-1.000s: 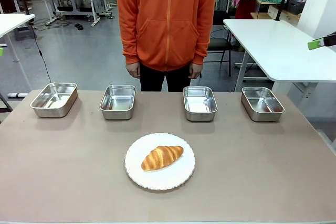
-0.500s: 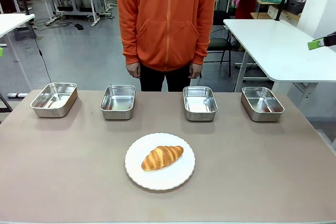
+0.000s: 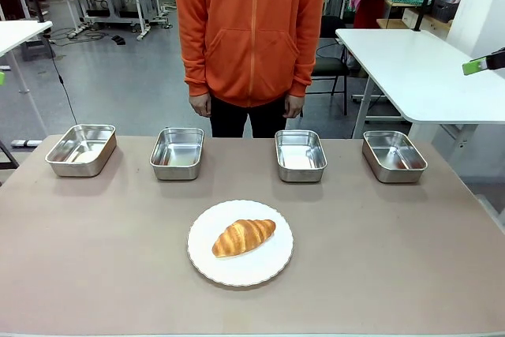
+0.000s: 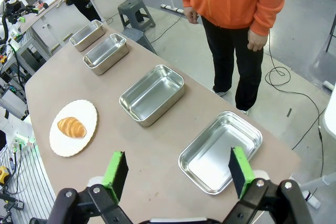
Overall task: Place the bread in the container.
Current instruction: Place the Butter Roll into the Airtight Container indicated by the human.
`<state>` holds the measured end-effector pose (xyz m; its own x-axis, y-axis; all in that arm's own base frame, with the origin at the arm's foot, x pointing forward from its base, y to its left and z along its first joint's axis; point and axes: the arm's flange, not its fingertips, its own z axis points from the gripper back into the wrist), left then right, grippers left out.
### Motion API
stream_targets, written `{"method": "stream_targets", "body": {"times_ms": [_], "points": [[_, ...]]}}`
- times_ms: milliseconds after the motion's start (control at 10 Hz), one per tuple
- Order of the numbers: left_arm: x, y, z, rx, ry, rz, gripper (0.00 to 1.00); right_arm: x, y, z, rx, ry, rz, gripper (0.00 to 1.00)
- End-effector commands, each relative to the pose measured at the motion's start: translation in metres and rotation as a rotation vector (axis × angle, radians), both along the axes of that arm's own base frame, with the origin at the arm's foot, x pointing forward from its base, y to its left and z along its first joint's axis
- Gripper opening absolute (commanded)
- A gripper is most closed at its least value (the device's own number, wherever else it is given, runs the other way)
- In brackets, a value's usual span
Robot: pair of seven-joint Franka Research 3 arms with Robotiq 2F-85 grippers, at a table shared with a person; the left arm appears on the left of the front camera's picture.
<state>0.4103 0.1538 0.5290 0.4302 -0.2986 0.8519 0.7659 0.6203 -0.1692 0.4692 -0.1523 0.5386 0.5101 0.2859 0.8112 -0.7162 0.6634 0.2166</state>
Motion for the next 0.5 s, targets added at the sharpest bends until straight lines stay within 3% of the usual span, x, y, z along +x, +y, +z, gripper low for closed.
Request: {"method": "stream_targets", "body": {"times_ms": [0,400], "points": [[-0.0006,0.0007,0.0003,-0.001,-0.003,0.001,1.00,0.0008,0.0012,0.0009,-0.002,-0.008,-0.005,1.00],[-0.0006,0.0007,0.0003,-0.001,-0.003,0.001,1.00,0.0008,0.0012,0.0009,-0.002,-0.008,-0.005,1.00]]}}
